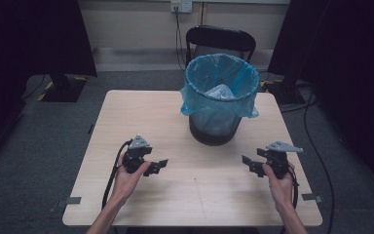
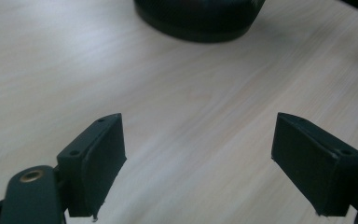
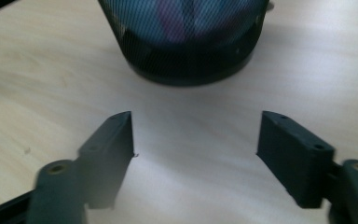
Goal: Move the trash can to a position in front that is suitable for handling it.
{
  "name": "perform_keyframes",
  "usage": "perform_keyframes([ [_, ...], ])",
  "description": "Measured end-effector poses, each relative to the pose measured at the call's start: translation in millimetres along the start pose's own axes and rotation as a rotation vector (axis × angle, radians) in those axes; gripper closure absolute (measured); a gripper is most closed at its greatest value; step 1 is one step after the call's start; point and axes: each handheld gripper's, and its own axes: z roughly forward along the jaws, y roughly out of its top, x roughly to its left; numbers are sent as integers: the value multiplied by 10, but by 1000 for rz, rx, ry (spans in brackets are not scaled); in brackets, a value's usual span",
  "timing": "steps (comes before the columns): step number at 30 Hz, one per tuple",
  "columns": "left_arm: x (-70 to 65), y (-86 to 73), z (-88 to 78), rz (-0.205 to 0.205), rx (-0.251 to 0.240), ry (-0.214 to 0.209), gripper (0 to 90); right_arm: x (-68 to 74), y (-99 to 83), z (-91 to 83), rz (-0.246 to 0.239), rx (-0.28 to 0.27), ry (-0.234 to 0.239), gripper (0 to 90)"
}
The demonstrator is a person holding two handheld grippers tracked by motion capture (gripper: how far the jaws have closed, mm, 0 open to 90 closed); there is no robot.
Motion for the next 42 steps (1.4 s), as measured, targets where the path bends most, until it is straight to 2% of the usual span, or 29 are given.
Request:
perform_keyframes([
  [2,5,61,17,10,-10,11,180,-18,89,1,-15,-7,0,341],
  [3,32,175,49,-1,-31,17,198,-24,135,9,-30,-6,-1,371],
  [5,69,277,87,-37,-61,10,206,-47,230,33,-52,-7,4,384],
  [6,69,277,87,-37,-61,10,208,-60,279,46,-62,-5,-4,396],
  [7,79,361,141,-72,-109,1,212,-83,327,66,-73,-9,-11,399],
  [8,79,361,141,-72,-109,1,223,-109,370,91,-73,-7,-18,397],
  [9,79,453,226,-66,-96,-7,229,-137,406,121,-71,-6,-27,385],
  [12,106,532,282,-53,-100,-23,229,-196,451,184,-70,-14,-43,332],
  [13,143,599,335,-38,-106,14,229,-266,479,247,-51,-11,-43,303],
  [16,282,709,413,-68,-120,10,235,-390,538,313,-39,-1,-68,265],
  [17,337,750,427,-71,-124,25,235,-431,561,329,-44,2,-67,265],
  [18,337,750,427,-71,-124,25,235,-469,585,336,-44,4,-70,265],
  [19,426,832,459,-97,-119,35,235,-506,611,338,-47,1,-84,265],
  [20,426,832,459,-97,-119,35,235,-506,611,338,-47,1,-84,265],
  [21,453,871,456,-115,-127,29,235,-544,636,339,-45,-6,-98,265],
  [22,461,950,444,-105,-143,40,239,-620,673,356,-41,-16,-131,270],
  [23,461,950,444,-105,-143,40,244,-648,684,373,-51,-18,-154,275],
  [24,467,1033,453,-90,-146,50,244,-674,694,395,-61,-15,-162,276],
  [26,474,1074,465,-93,-150,48,244,-732,710,445,-43,3,-167,276],
  [27,490,1155,498,-74,-144,65,244,-761,721,468,-42,5,-180,276],
  [28,490,1155,498,-74,-144,65,245,-794,733,486,-36,2,-204,276],
  [29,523,1216,541,-66,-157,107,244,-828,750,499,-22,0,-212,276],
  [33,563,1288,628,-59,-163,109,245,-899,834,520,-11,-5,-247,276],
  [34,595,1320,706,-65,-162,117,249,-946,900,523,1,-24,-265,266],
  [36,611,1331,751,-71,-162,113,248,-966,930,533,19,-35,-271,257],
  [37,628,1335,844,-75,-176,121,251,-991,986,568,48,-52,-275,238],
  [39,634,1325,890,-78,-169,129,250,-995,1029,631,62,-60,-276,203],
  [40,648,1290,984,-95,-165,159,239,-990,1044,671,68,-62,-297,162],
  [42,665,1274,1026,-111,-168,153,231,-981,1054,715,65,-62,-312,144],
])
